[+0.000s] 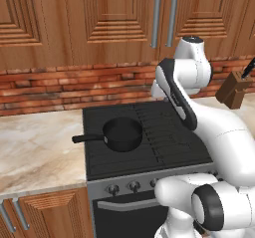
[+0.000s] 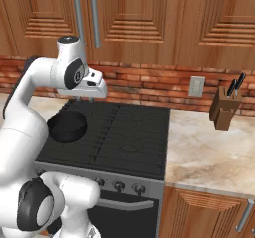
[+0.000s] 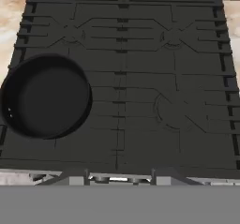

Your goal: Turn on the front left burner of the stove.

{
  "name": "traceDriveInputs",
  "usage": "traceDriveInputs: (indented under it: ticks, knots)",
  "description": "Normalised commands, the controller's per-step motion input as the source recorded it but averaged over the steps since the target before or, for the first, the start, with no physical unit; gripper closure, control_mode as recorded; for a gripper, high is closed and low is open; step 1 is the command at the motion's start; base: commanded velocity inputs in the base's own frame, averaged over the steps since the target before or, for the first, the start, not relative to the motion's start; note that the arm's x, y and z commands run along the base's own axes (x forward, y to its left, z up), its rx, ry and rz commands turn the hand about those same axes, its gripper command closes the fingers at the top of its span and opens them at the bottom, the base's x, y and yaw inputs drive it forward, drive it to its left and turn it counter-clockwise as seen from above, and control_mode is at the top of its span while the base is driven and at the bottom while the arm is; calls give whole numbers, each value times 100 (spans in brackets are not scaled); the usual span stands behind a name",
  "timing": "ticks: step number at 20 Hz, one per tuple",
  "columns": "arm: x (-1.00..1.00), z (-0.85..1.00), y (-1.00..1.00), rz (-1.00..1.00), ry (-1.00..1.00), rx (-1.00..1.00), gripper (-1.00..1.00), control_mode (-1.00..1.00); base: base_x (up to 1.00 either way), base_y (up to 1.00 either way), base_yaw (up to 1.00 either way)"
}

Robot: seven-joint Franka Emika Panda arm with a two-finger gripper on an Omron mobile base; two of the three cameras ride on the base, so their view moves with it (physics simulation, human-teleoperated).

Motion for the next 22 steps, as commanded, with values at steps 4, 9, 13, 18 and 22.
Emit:
traceDriveInputs:
  ticks: [4, 9, 13, 18, 22]
  knots:
    - [-9, -12, 41, 0, 0, -3, -100, -100, 0, 0, 0]
    - [-45, -66, 100, 0, -9, -14, -100, -100, 0, 0, 0]
    - [-64, -92, 100, -1, -20, -18, -100, -100, 0, 0, 0]
    - [-70, -82, 100, -1, -23, -12, -100, -100, 0, 0, 0]
    - [-22, -46, 92, -1, -12, -3, -100, -100, 0, 0, 0]
